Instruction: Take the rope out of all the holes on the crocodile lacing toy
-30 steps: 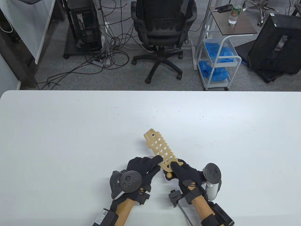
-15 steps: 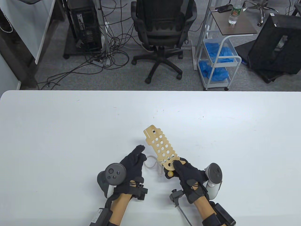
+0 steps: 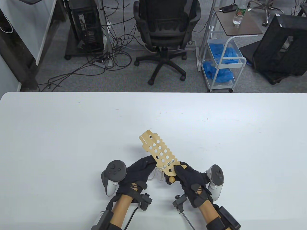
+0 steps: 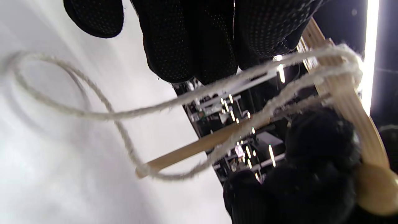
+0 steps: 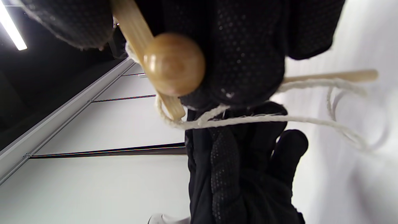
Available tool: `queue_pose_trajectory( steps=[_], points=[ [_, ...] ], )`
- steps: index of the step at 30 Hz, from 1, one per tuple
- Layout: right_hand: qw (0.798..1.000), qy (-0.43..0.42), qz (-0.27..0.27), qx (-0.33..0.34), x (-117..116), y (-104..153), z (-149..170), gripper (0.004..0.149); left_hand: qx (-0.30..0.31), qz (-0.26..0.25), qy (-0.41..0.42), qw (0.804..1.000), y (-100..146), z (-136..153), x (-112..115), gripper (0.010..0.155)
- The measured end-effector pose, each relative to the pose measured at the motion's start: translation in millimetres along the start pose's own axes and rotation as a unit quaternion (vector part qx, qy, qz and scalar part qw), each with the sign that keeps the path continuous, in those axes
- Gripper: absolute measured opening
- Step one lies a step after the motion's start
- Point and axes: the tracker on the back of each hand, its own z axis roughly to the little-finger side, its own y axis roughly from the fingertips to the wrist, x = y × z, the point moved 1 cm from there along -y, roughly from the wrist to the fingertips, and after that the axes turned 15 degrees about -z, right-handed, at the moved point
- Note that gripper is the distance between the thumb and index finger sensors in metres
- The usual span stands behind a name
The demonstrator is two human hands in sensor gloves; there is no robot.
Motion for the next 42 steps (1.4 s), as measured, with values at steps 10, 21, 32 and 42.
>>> queue_pose_trajectory(
  steps=[10,21,32,42],
  points=[
    [1.0,-0.007,-0.011,0.006,-2.0,-0.8,-1.1,0.052,0.018,0.081,-0.001,0.997,2.5,-5.0,16.2,0.052],
    [1.0,-0.013,-0.008,0.011,-1.4,-0.5,-2.1,0.052,0.017,0.114,-0.018,0.993,3.8,-3.5,21.7,0.054],
    [1.0,-0.016,-0.008,0.008,-0.4,-0.4,-1.1,0.052,0.022,0.111,-0.036,0.993,4.2,-4.9,21.8,0.047],
    [1.0,-0.011,0.006,-0.003,4.1,0.4,1.1,0.052,0.024,0.098,-0.039,0.994,3.3,-5.4,17.8,0.045]
  ],
)
